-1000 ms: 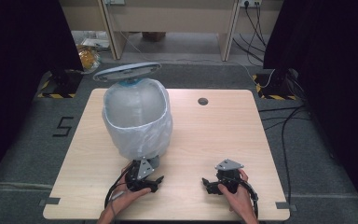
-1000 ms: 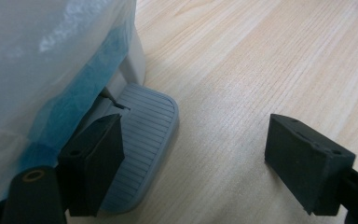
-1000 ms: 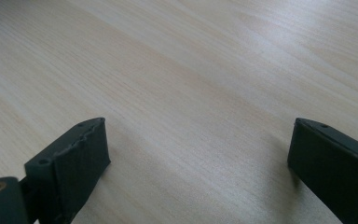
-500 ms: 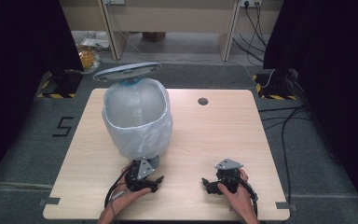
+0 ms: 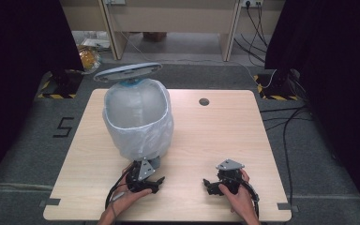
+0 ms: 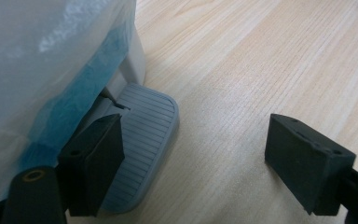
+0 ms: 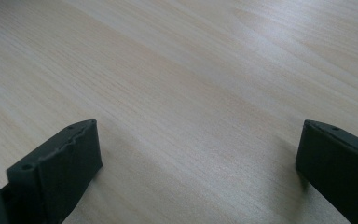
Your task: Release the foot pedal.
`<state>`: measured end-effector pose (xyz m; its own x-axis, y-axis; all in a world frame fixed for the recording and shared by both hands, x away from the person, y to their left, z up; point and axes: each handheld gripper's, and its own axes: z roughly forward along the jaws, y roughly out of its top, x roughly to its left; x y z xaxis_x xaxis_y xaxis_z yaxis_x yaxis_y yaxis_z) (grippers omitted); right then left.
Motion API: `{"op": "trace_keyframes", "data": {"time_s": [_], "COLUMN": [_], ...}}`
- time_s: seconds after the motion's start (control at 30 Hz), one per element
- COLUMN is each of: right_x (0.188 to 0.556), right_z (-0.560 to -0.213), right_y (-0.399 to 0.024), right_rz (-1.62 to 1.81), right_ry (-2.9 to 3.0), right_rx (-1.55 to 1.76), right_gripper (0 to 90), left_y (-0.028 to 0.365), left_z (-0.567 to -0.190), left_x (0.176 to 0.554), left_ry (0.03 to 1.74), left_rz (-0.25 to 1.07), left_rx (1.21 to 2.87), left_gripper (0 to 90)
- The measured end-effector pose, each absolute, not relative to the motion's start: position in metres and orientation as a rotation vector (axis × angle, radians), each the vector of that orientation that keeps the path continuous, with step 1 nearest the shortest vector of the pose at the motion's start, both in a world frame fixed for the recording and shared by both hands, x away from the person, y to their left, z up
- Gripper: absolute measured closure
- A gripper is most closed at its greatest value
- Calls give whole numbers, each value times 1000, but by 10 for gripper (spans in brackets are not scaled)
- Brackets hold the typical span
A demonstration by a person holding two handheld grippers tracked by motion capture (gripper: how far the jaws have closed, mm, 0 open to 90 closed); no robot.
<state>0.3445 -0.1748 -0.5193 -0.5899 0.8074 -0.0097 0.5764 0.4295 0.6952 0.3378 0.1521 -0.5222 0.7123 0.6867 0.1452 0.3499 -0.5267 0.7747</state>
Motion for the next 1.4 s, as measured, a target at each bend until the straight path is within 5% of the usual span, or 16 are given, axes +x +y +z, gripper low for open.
{"op": "trace_keyframes", "data": {"time_s": [1.4], "right_x": [345], "right_z": [-519], "right_y": [-175], "right_rz": [943], "right_ry": [2347], "right_rx": [1186], "right_gripper": [3], "left_y": [157], "left_z": [-520], "left_x": [338], "left_ry": [796], "left_rz": [553], "left_rx": [2102], "left_gripper": [215]}}
